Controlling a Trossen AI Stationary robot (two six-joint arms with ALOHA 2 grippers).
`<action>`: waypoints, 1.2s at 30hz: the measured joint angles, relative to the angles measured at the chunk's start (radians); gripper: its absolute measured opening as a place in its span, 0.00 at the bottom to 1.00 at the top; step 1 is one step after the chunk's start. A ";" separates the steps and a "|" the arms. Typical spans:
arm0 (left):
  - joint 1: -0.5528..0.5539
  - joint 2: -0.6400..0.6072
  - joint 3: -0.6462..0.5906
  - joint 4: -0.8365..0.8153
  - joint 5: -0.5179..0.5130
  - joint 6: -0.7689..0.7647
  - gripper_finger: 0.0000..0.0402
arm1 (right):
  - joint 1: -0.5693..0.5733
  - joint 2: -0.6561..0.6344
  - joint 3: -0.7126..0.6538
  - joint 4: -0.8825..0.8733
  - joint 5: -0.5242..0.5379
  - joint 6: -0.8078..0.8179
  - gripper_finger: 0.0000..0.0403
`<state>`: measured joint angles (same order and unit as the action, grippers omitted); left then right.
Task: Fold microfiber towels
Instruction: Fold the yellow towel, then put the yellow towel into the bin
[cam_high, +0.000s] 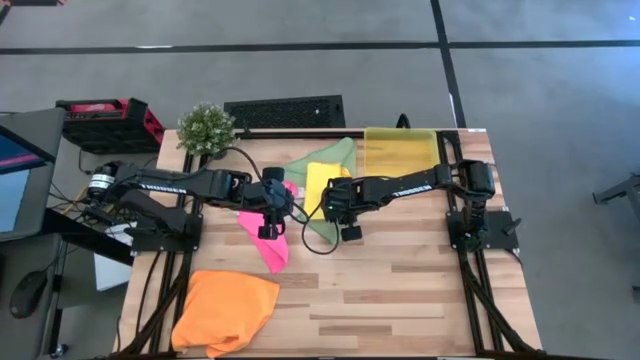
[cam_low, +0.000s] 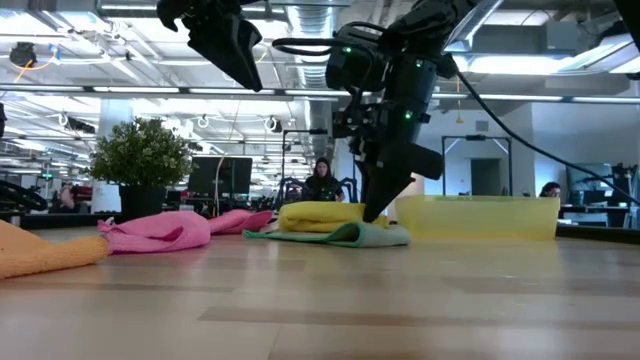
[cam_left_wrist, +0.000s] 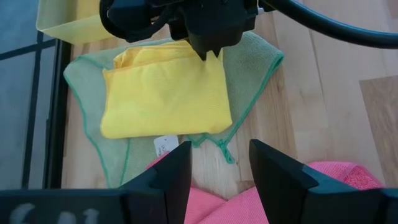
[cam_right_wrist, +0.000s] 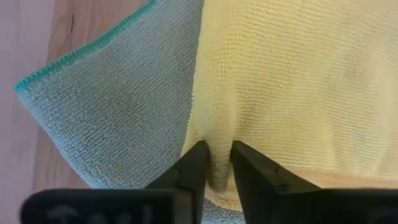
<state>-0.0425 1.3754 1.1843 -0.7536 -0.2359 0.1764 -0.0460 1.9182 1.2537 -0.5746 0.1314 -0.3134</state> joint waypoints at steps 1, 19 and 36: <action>0.000 0.000 0.000 0.000 0.000 0.000 0.38 | 0.000 0.000 0.000 -0.001 0.000 -0.001 0.29; 0.000 0.000 0.000 -0.028 -0.022 -0.002 0.38 | -0.045 -0.003 0.178 -0.210 -0.002 0.077 0.58; 0.017 0.000 0.000 -0.046 -0.043 -0.016 0.38 | -0.339 0.031 0.250 -0.146 -0.237 0.069 0.54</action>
<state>-0.0259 1.3754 1.1843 -0.7998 -0.2785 0.1601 -0.3848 1.9490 1.5037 -0.7207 -0.1054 -0.2440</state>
